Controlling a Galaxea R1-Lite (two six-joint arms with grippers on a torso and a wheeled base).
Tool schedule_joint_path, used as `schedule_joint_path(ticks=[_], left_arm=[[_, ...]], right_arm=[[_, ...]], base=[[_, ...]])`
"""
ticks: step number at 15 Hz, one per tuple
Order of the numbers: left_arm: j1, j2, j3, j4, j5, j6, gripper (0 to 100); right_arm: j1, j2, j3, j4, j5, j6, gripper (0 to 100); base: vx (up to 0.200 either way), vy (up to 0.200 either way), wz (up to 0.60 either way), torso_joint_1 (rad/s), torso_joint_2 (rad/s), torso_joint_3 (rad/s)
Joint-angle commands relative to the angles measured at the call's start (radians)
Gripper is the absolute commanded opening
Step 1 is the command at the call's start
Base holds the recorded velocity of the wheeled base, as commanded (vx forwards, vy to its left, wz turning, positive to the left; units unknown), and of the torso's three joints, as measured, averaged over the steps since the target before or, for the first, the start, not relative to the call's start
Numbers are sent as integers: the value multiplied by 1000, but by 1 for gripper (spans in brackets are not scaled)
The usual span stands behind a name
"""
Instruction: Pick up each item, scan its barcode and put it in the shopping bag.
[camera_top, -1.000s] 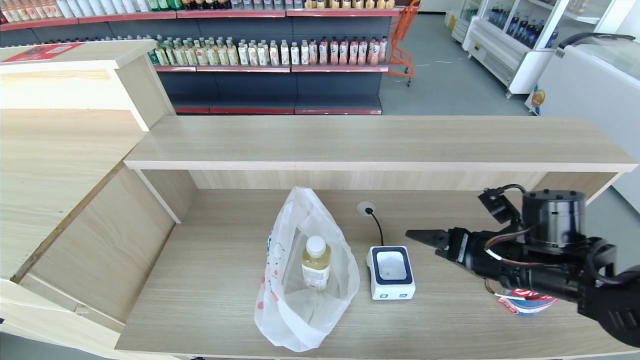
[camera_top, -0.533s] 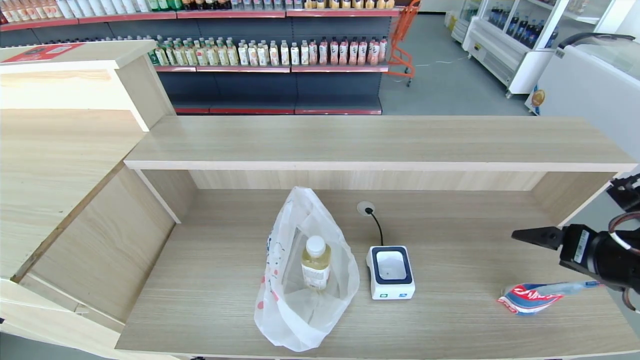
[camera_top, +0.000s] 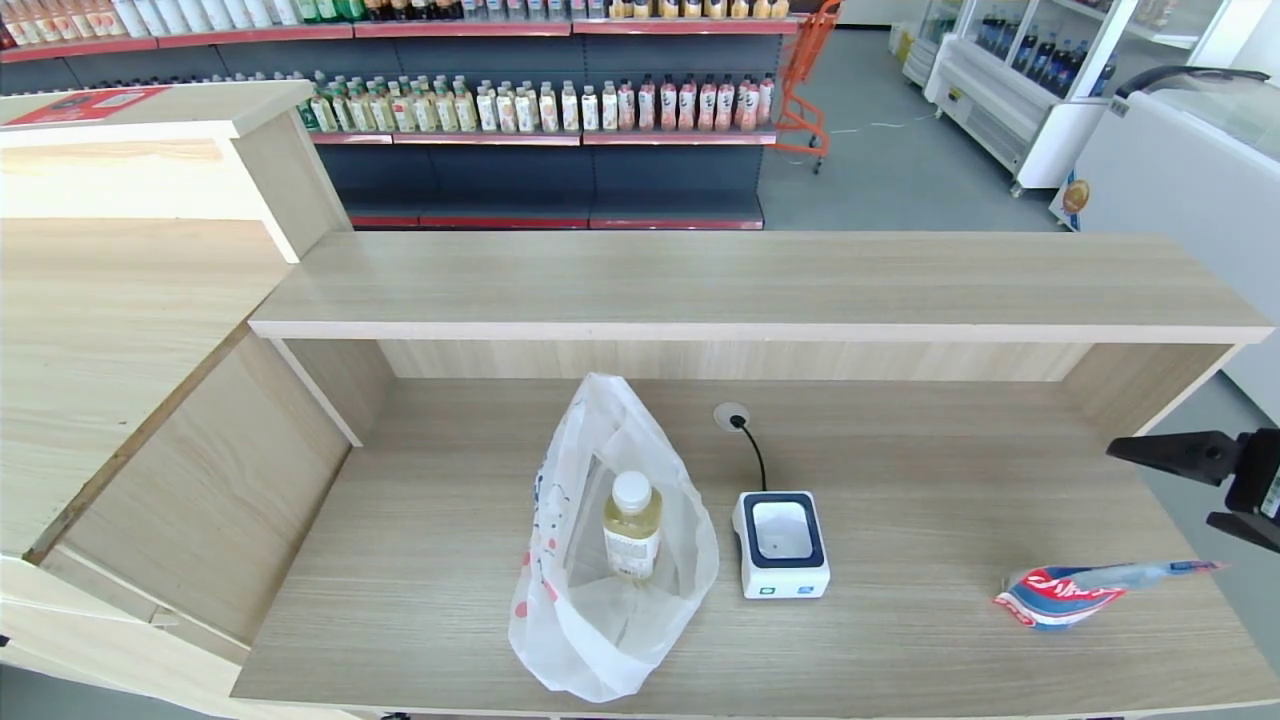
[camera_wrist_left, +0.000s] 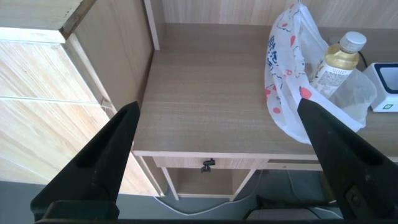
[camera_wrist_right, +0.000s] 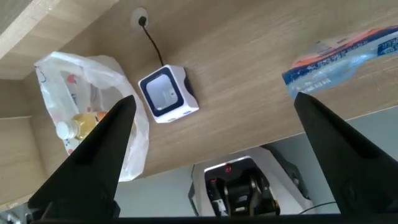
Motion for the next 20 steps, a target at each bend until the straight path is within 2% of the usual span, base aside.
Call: schedule_joint_path(ticks=[1, 4, 8, 12, 18, 20], left_arm=[[0, 0, 0, -1, 0, 1, 100], [0, 0, 0, 1, 3, 2, 100], [0, 0, 0, -1, 0, 1, 100], [0, 0, 0, -1, 0, -5, 100], [0, 0, 0, -1, 0, -1, 100], [0, 0, 0, -1, 0, -2, 100]], right_arm=[[1, -15, -22, 42, -1, 52, 100], [2, -2, -88, 171, -1, 198, 100], [2, -12, -83, 184, -1, 219, 100], [5, -36, -80, 236, -1, 225, 100], [5, -67, -60, 254, -1, 233, 100], [5, -70, -62, 268, -1, 270, 100]], base=[[0, -200, 0, 2, 2, 7], [0, -200, 0, 2, 4, 2], [0, -200, 0, 4, 1, 5], [0, 0, 0, 0, 0, 0], [-200, 0, 0, 6, 1, 1], [0, 0, 0, 0, 0, 0]])
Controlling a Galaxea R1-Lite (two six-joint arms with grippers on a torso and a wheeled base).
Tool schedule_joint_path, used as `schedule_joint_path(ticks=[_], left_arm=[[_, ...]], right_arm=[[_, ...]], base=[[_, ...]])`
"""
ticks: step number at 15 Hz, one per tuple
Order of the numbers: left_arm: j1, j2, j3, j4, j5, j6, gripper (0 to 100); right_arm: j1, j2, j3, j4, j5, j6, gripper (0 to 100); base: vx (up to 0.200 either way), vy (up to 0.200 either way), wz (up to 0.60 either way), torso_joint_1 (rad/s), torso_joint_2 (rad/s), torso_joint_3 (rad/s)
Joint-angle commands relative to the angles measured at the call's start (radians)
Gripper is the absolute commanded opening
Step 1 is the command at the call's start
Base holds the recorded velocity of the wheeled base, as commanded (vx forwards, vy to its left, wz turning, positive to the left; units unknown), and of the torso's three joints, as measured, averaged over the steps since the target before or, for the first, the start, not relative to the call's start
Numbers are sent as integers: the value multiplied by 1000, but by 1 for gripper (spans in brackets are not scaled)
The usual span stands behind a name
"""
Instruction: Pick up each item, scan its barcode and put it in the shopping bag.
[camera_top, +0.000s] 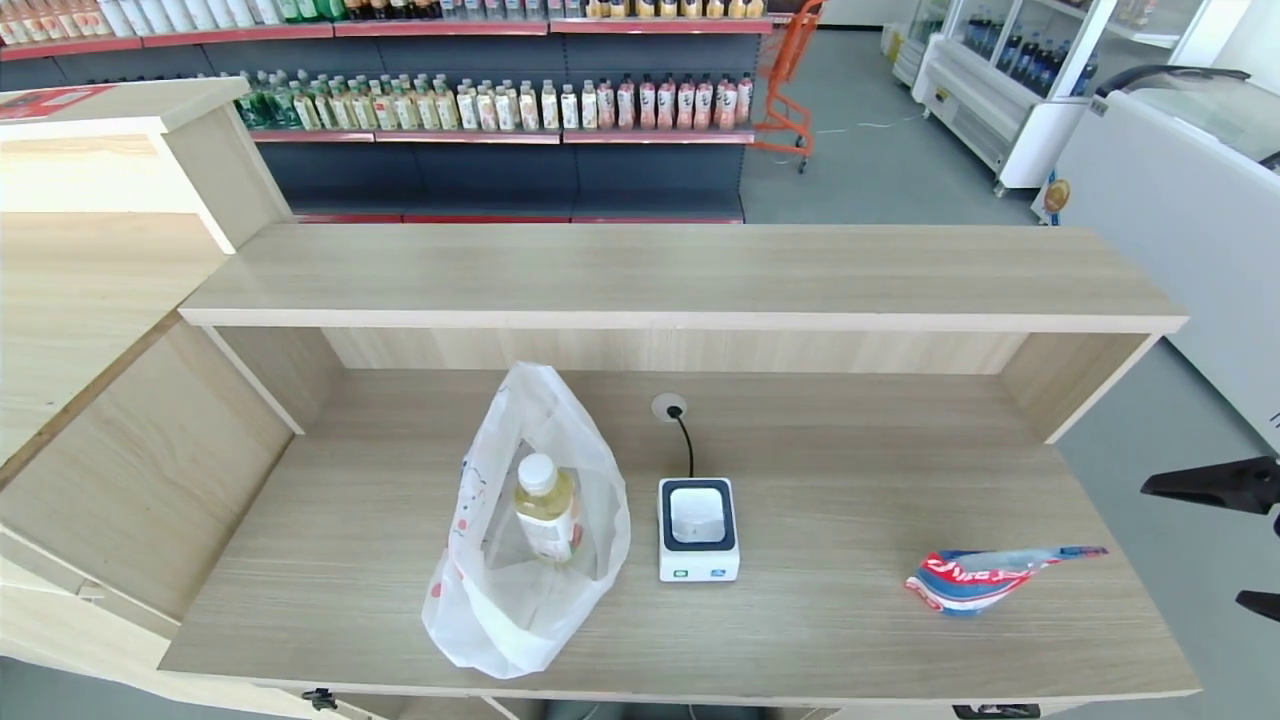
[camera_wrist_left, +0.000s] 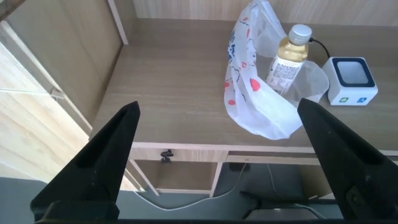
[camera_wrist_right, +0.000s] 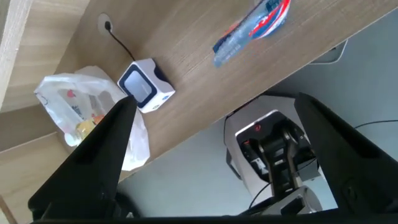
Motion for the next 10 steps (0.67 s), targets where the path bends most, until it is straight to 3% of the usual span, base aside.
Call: schedule_joint_path(ticks=[1, 10], left_arm=[[0, 0, 0, 0, 0, -3, 100], [0, 0, 0, 0, 1, 3, 100]], right_arm=[[0, -7, 1, 5, 0, 4, 100], [-5, -9, -2, 50, -5, 119, 100]], base=[[0, 0, 0, 0, 0, 0], [0, -200, 0, 6, -1, 2]])
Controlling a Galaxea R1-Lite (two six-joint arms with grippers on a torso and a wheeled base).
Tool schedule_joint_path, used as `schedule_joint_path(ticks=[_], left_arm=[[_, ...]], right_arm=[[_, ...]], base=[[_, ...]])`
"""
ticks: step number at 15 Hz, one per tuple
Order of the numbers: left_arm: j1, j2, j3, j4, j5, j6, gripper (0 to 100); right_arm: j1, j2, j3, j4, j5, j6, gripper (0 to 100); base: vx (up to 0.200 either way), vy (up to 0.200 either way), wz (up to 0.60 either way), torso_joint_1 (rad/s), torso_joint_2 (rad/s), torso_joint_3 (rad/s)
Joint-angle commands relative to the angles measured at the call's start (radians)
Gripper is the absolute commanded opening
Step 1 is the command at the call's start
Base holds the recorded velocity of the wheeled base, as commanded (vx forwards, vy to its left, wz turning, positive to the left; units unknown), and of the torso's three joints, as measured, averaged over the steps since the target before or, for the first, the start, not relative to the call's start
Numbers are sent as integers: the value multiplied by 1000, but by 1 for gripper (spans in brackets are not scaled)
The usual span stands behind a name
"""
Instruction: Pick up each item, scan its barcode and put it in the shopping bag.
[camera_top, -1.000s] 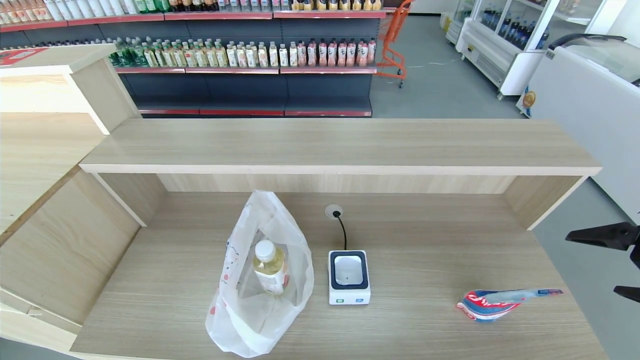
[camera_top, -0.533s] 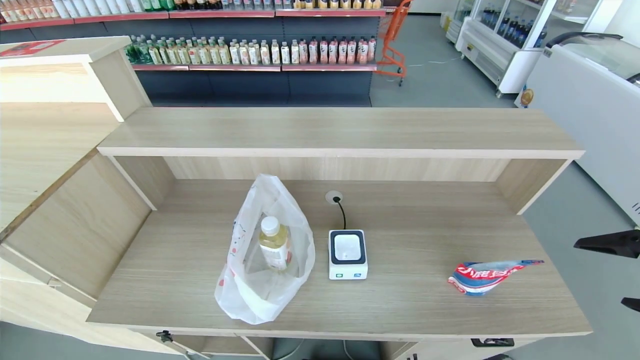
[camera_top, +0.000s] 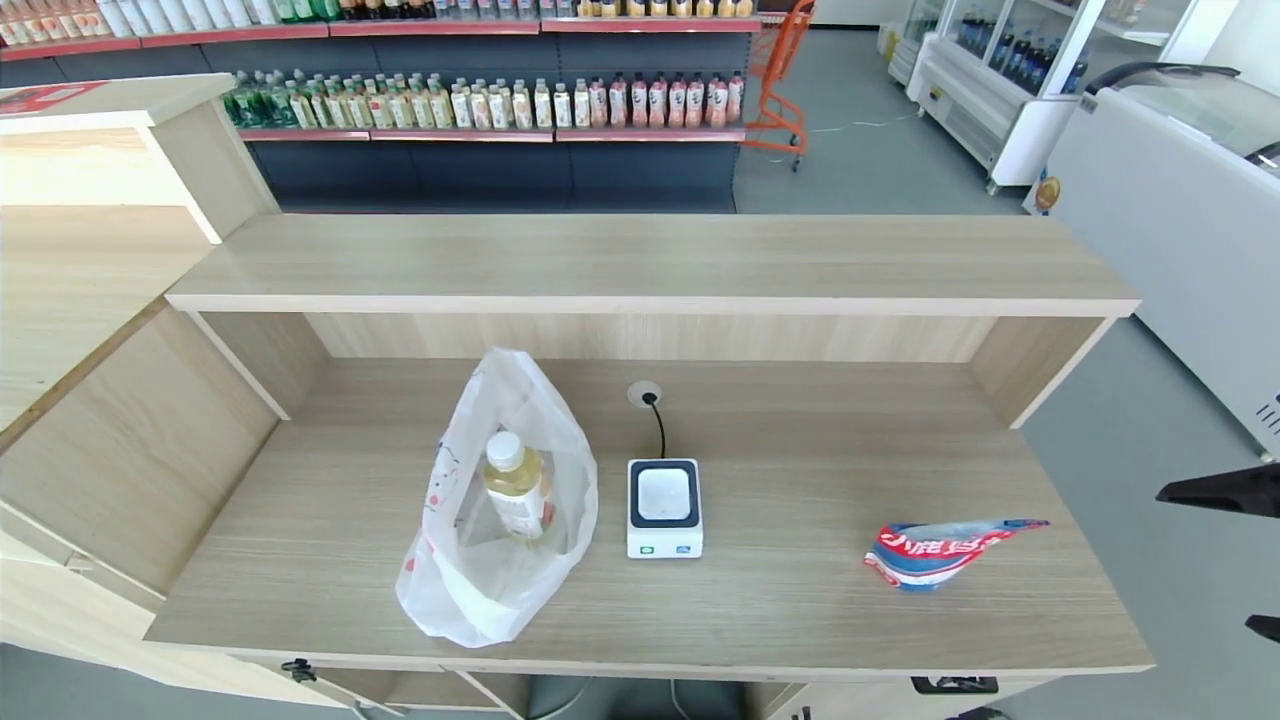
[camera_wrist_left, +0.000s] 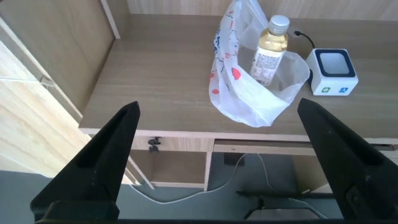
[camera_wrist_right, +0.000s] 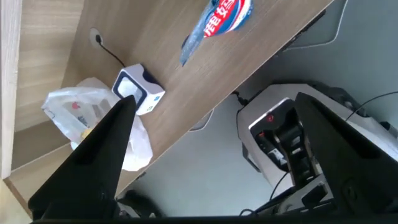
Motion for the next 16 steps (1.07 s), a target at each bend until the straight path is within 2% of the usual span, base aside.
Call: schedule_joint_path(ticks=[1, 3, 9, 11, 14, 16], left_arm=[[-1, 0, 0, 0, 1, -1, 100], [-1, 0, 0, 0, -1, -3, 100], [-1, 0, 0, 0, -1, -3, 100], [-1, 0, 0, 0, -1, -3, 100], [-1, 0, 0, 0, -1, -3, 100], [-1, 0, 0, 0, -1, -3, 100]], right_arm=[[-1, 4, 2, 3, 1, 2, 100], [-1, 32, -4, 3, -12, 59, 100], [5, 193, -18, -3, -65, 177, 100], [65, 299, -20, -23, -108, 241, 100], [132, 448, -23, -181, -151, 303, 100], [185, 547, -44, -239, -179, 347, 100]], base=[[0, -200, 0, -2, 7, 2], [0, -200, 0, 5, 5, 2], [0, 0, 0, 0, 0, 0], [0, 0, 0, 0, 0, 0], [0, 0, 0, 0, 0, 0], [0, 0, 0, 0, 0, 0]])
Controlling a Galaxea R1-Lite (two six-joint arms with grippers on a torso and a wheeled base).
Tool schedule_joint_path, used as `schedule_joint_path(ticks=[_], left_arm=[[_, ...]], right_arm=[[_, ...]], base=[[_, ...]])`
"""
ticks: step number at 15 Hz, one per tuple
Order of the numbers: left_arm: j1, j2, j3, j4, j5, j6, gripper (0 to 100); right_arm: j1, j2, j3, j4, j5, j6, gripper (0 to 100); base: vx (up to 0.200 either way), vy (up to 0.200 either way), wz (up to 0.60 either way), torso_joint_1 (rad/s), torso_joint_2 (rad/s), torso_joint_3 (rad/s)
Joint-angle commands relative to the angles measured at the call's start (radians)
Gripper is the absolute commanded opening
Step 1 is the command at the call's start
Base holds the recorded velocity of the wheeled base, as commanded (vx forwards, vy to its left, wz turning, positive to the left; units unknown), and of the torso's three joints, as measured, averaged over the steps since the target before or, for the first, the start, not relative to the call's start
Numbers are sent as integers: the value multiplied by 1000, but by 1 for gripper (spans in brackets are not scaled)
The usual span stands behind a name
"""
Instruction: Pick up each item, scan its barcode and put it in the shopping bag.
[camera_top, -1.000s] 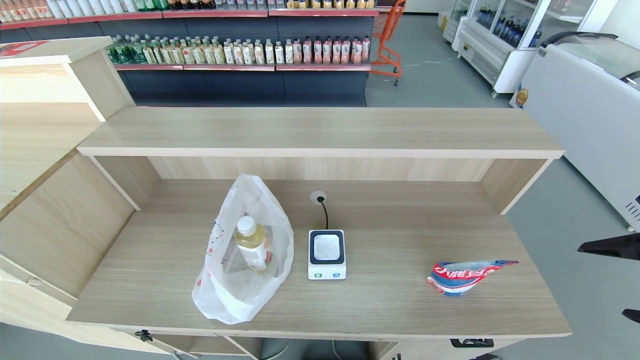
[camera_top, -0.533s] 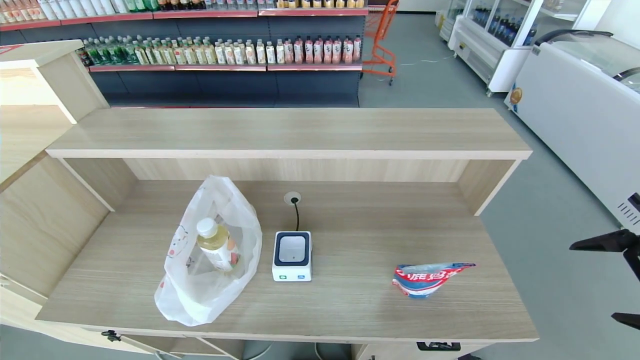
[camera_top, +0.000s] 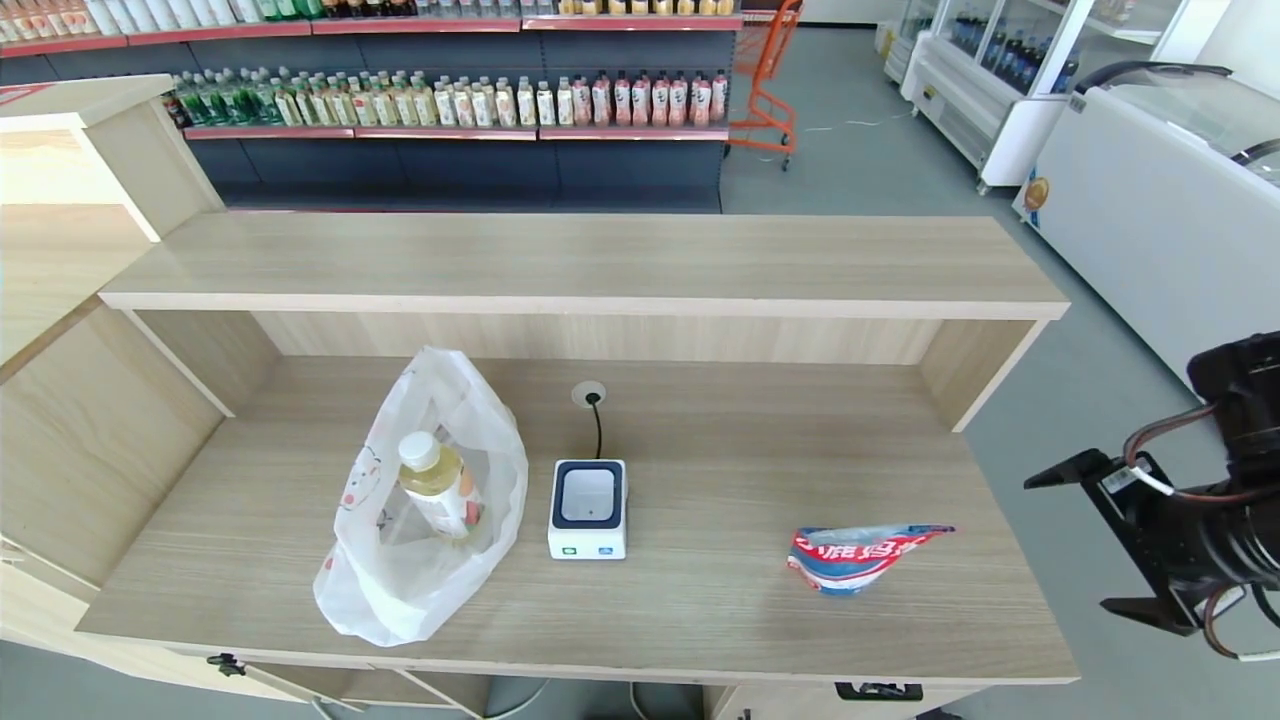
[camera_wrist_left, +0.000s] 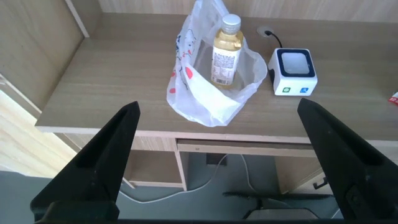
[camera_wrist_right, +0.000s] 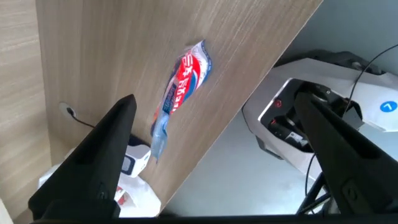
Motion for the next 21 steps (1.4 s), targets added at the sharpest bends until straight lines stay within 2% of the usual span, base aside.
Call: schedule_joint_path(ticks=[1, 5, 12, 16, 17, 21], left_arm=[[0, 0, 0, 0, 0, 0, 100], [0, 0, 0, 0, 0, 0, 100], [0, 0, 0, 0, 0, 0, 100], [0, 0, 0, 0, 0, 0, 100], [0, 0, 0, 0, 0, 0, 100], [0, 0, 0, 0, 0, 0, 100]], right_arm=[[79, 173, -21, -53, -23, 35, 100], [155, 355, -27, -267, -89, 63, 100], [214, 575, -121, -394, -166, -25, 100], [235, 644, -196, -408, -192, -74, 100], [240, 647, -197, -409, -192, -80, 0], [252, 682, -216, -409, -227, -212, 0]], base=[[0, 0, 0, 0, 0, 0], [0, 0, 0, 0, 0, 0], [0, 0, 0, 0, 0, 0], [0, 0, 0, 0, 0, 0], [0, 0, 0, 0, 0, 0], [0, 0, 0, 0, 0, 0]])
